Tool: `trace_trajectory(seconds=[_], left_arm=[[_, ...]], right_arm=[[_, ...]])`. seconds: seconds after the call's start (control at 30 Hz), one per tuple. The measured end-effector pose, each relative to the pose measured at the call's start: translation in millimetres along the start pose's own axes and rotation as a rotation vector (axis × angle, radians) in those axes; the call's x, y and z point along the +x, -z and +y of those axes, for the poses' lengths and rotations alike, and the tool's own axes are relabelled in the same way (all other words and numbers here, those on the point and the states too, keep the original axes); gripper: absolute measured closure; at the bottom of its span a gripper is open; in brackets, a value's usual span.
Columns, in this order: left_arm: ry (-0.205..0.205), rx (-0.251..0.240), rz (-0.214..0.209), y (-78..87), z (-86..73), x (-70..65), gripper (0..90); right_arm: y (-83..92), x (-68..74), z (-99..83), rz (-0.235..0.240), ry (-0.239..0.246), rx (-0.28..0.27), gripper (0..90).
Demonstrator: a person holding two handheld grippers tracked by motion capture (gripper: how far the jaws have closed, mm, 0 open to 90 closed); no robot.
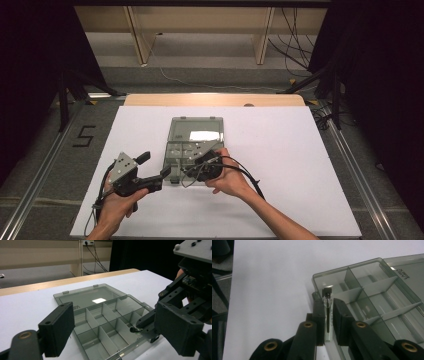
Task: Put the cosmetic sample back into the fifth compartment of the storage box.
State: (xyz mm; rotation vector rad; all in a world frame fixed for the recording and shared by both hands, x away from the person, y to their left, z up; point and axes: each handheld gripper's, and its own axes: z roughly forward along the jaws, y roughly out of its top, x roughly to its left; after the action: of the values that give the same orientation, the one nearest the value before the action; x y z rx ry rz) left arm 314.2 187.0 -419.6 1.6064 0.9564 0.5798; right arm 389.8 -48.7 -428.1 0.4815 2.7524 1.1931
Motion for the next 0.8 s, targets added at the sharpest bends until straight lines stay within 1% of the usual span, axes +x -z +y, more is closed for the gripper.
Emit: trace_trajectory(seconds=[0.1,0.13,0.27,0.33,0.4,0.43,0.5,0.53,0.57,0.63,0.67,0.8], left_arm=[[0.002,0.005,0.015,-0.2,-0.3,1.2,16.3],[0.001,0.008,0.019,-0.2,-0.5,1.8,16.3],[0.003,0.009,0.028,0.0,-0.4,2.6,16.3],[0.003,0.012,0.037,0.0,-0.5,3.2,16.5],[0.002,0.014,0.045,0.0,-0.5,4.0,17.0],[0.007,0.012,0.048,0.0,-0.6,4.5,17.0],[0.005,0.011,0.052,0.0,-0.6,5.5,17.0],[0.008,0.012,0.057,0.0,-0.7,5.8,16.9],[0.008,0.012,0.060,0.2,-0.6,6.2,17.0],[0.012,0.012,0.065,0.2,-0.5,6.9,17.0],[0.011,0.012,0.069,0.3,-0.5,7.4,16.9],[0.018,0.011,0.079,0.6,-0.4,8.3,17.0]], right_arm=[[-5.4,-1.8,5.3,0.001,-0.015,-0.006,81.3],[-7.7,-2.1,6.9,-0.008,-0.022,-0.007,81.3],[-14.1,-3.6,13.5,0.002,-0.057,-0.014,81.3],[-16.1,-4.4,16.0,-0.005,-0.073,-0.020,81.3],[-17.9,-6.2,17.3,0.000,-0.089,-0.024,81.3],[-19.1,-7.5,17.5,-0.002,-0.092,-0.026,81.3],[-21.3,-9.2,17.7,-0.013,-0.104,-0.021,81.3],[-22.9,-10.2,17.5,-0.012,-0.113,-0.030,81.3],[-23.0,-11.6,17.9,-0.001,-0.124,-0.025,81.3],[-24.6,-13.1,18.8,-0.007,-0.119,-0.023,81.3],[-25.2,-12.9,19.7,-0.006,-0.132,-0.020,81.3],[-30.3,-12.7,24.2,-0.005,-0.134,-0.015,81.3]])
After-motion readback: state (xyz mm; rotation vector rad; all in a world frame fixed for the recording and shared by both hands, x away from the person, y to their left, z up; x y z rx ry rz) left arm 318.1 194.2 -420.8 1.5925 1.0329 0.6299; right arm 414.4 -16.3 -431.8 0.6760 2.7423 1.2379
